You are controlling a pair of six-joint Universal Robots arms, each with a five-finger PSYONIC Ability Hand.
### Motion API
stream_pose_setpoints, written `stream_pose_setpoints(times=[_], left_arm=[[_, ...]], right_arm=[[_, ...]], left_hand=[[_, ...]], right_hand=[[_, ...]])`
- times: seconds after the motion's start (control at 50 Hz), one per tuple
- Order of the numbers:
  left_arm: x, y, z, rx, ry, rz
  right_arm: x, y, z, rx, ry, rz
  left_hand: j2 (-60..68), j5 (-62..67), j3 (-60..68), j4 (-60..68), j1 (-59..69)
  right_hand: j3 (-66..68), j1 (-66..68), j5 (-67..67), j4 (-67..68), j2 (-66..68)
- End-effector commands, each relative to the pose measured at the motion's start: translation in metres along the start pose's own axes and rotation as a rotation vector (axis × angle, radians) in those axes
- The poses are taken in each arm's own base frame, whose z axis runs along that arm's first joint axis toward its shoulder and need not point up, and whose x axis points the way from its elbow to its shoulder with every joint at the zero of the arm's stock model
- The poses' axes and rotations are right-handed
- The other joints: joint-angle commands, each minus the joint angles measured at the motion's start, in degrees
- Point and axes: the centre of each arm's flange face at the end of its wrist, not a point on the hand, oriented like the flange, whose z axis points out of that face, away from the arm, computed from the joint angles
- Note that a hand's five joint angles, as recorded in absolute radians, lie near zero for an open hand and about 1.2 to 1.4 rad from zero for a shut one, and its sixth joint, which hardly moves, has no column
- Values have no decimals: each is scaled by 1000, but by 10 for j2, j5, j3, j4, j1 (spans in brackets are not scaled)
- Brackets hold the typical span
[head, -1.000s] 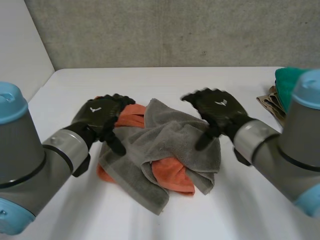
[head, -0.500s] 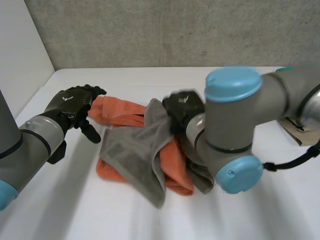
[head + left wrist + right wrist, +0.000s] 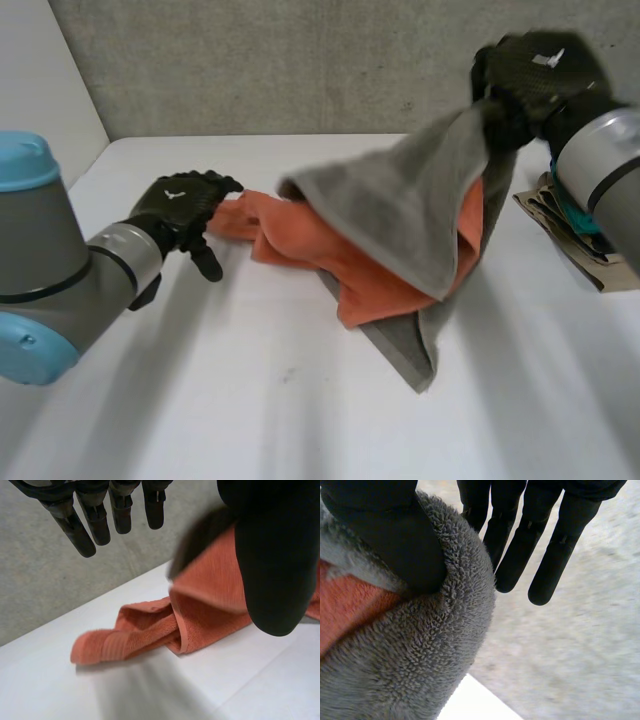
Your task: Fold the laundry.
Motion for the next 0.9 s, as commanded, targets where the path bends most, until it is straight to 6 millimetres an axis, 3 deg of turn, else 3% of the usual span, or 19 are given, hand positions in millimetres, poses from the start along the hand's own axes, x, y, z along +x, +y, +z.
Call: stream_pose_setpoints(times=[0.02, 0.12, 0.24, 0.28, 0.3, 0.34, 0.36, 0.42, 0.5, 0.54, 0.6, 0.66, 0.74, 0.82, 0.9], left_arm=[[5, 6, 4, -21, -27, 6], [-4, -4, -3, 2, -75, 6], [-24, -35, -22, 102, -150, 3], [-27, -42, -27, 122, -159, 3], [-29, -47, -29, 139, -161, 1], [-29, -52, -31, 153, -153, 2], [-27, -53, -31, 155, -141, 3], [-24, -56, -31, 163, -120, 4], [-11, -65, -32, 190, -65, 17], [4, -73, -32, 212, -9, 31], [30, -78, -29, 226, 84, 46], [52, -76, -23, 212, 161, 59], [89, -66, -15, 147, 271, 94], [125, -40, -3, 29, 341, 152], [142, -19, 10, -32, 342, 207]], right_arm=[[-38, 25, 2, -22, -153, 101], [-77, 27, -6, -36, -261, 165], [-122, 62, -10, -134, -397, 169], [-128, 69, -8, -156, -410, 157], [-132, 73, -7, -178, -422, 143], [-133, 73, -6, -202, -429, 133], [-130, 69, -6, -229, -424, 127], [-117, 56, -5, -248, -396, 132], [-80, 29, -4, -226, -288, 164], [-58, 18, -3, -203, -223, 180], [-31, 16, -4, -201, -147, 188], [-14, 24, -4, -223, -98, 172], [2, 50, -8, -299, -55, 130], [9, 85, -12, -365, -42, 63], [11, 110, -15, -384, -28, 38]], left_hand=[[-20, -33, -21, -17, -22], [-20, -33, -21, -17, -22], [-20, -33, -21, -17, -22], [-20, -33, -21, -17, -22], [-20, -33, -21, -17, -22], [-20, -33, -21, -17, -22], [-20, -33, -21, -17, -22], [-20, -33, -21, -17, -22], [-20, -33, -21, -17, -22], [-20, -33, -21, -17, -22], [-20, -33, -21, -17, -22], [-20, -33, -21, -17, -22], [29, 16, 28, 32, 27], [135, 122, 134, 137, 133], [169, 156, 167, 171, 167]], right_hand=[[122, 161, 145, 117, 129], [122, 161, 145, 117, 129], [122, 161, 145, 117, 129], [-49, -10, -25, -53, -42], [-310, -270, -286, -314, -302], [-521, -482, -498, -526, -514], [-578, -539, -555, -583, -571], [-578, -539, -555, -583, -571], [-578, -539, -555, -583, -571], [-578, -539, -555, -583, -571], [-578, -539, -555, -583, -571], [-578, -539, -555, -583, -571], [-578, -539, -555, -583, -571], [-578, -539, -555, -583, -571], [-578, -539, -555, -583, -571]])
